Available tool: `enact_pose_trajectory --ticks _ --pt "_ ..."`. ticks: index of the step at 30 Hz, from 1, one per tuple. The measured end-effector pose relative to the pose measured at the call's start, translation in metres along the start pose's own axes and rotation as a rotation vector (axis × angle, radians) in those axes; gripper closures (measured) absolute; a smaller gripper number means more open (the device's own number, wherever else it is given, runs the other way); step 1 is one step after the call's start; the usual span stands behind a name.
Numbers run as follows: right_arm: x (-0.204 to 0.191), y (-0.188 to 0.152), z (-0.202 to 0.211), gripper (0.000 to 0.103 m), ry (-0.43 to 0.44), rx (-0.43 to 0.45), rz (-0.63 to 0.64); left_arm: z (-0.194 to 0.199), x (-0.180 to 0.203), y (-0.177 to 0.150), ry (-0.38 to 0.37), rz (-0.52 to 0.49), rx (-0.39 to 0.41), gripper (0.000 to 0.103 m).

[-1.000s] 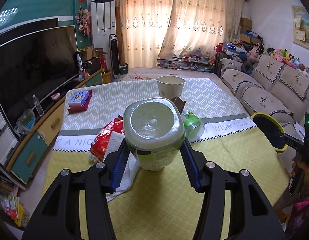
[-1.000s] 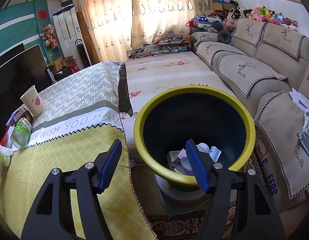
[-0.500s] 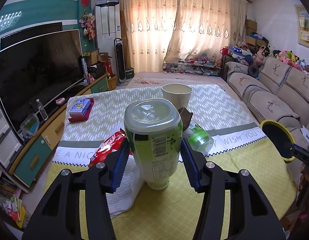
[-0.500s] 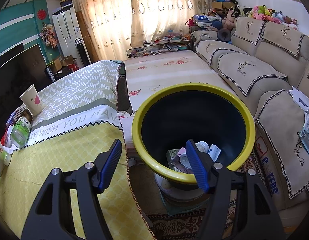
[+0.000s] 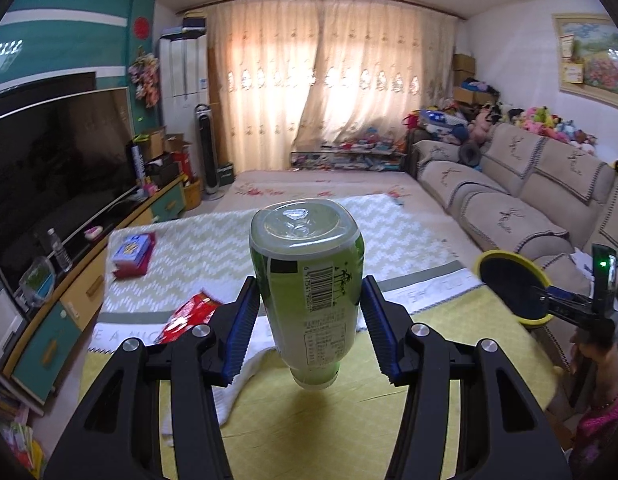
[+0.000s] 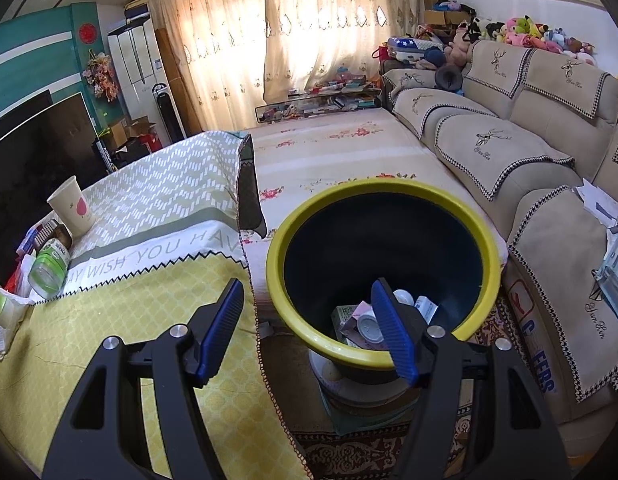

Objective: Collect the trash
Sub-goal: 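Carry the green bottle with the left gripper and drop it into the bin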

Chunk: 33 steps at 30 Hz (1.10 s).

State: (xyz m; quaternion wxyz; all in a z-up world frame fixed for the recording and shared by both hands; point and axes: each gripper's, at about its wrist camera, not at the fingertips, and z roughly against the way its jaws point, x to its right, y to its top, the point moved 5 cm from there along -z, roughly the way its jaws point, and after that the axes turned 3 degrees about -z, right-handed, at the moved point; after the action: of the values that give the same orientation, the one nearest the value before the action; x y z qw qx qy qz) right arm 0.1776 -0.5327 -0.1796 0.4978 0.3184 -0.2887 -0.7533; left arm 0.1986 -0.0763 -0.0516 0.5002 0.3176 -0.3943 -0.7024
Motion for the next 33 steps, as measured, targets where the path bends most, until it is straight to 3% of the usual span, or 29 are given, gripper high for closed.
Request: enact_pose_trajectory --ticks 9,18,27,33 --pt "0.014 0.008 0.019 0.04 -0.012 0.037 -0.008 -0.003 0.058 0.018 -0.142 -0.05 0.016 0.051" --pt "0.053 0.013 0.027 0.04 -0.059 0.06 -0.067 -0.028 0.142 0.053 -0.296 -0.14 0.024 0.051" --pt "0.117 0.017 0.042 0.04 -0.13 0.098 -0.157 -0.087 0.264 0.089 -0.489 -0.247 -0.012 0.051" --pt "0.142 0.012 0.044 0.04 -0.156 0.094 -0.194 -0.142 0.344 0.094 -0.53 -0.306 -0.042 0.051"
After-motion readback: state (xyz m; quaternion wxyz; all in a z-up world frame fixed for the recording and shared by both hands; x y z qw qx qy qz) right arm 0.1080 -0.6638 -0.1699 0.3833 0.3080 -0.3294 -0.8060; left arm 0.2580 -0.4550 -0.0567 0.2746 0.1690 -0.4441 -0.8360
